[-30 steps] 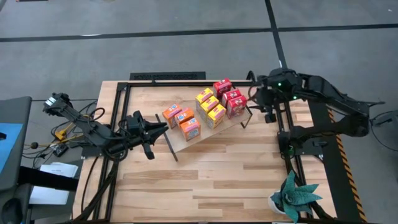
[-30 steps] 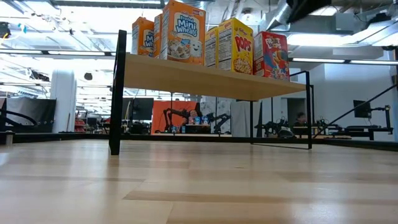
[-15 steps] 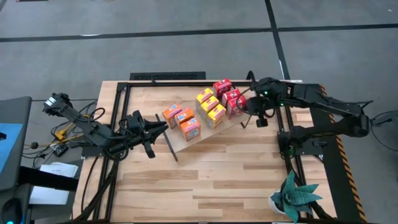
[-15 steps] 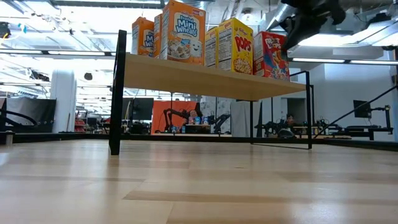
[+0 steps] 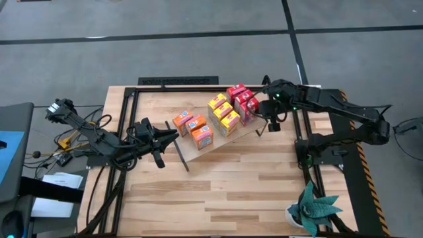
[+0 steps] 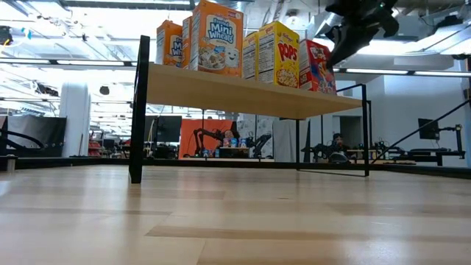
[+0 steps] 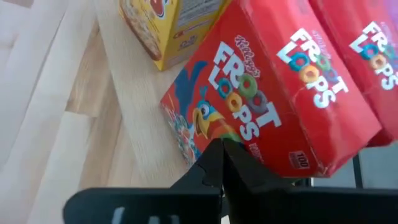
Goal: Stack cereal on shelf
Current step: Put the red cereal box on the shelf, then return to Home Position
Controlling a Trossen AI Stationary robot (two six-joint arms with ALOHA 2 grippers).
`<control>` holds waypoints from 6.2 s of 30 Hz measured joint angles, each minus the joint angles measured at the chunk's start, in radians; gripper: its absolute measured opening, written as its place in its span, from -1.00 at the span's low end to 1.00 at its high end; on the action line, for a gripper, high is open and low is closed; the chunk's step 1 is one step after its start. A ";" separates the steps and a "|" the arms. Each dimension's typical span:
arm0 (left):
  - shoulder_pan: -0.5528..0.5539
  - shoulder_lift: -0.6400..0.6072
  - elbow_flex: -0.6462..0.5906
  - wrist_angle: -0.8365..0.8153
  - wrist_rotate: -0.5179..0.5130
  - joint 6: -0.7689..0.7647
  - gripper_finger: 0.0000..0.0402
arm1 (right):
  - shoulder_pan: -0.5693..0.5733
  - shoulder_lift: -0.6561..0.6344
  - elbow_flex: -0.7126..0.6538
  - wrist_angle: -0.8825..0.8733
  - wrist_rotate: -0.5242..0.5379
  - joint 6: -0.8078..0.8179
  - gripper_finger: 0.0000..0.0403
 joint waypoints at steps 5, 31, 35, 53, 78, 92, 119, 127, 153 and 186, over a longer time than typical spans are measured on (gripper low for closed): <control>0.000 0.000 0.000 -0.001 -0.002 0.000 -0.62 | 0.012 -0.021 0.001 -0.008 0.001 0.014 -0.86; -0.112 -0.371 -0.012 -0.321 0.061 -0.174 -0.62 | 0.101 -0.483 0.205 -0.117 0.004 0.485 -0.80; -0.095 -0.499 -0.074 -0.314 0.209 -0.156 -0.62 | 0.100 -0.632 0.082 0.074 0.003 0.550 -0.77; -0.095 -0.977 -0.585 -0.049 0.707 -0.031 -0.62 | 0.106 -1.090 -0.570 0.579 -0.110 0.917 -0.86; -0.096 -0.979 -0.827 -0.071 0.709 -0.259 -0.62 | 0.449 -1.062 -1.098 1.128 -0.076 0.966 -0.80; -0.096 -0.978 -0.864 -0.127 0.610 -0.316 -0.62 | 0.533 -1.062 -1.098 1.038 -0.074 0.796 -0.79; -0.096 -0.977 -0.866 -0.127 0.614 -0.310 -0.62 | 0.533 -1.062 -1.100 0.885 -0.075 0.797 -0.83; -0.096 -0.977 -0.866 -0.127 0.614 -0.310 -0.62 | 0.533 -1.061 -1.100 0.882 -0.075 0.797 -0.80; -0.096 -0.977 -0.867 -0.127 0.615 -0.310 -0.62 | 0.533 -1.062 -1.101 0.879 -0.075 0.797 -0.79; -0.096 -0.977 -0.867 -0.127 0.615 -0.310 -0.62 | 0.533 -1.062 -1.101 0.879 -0.076 0.797 -0.80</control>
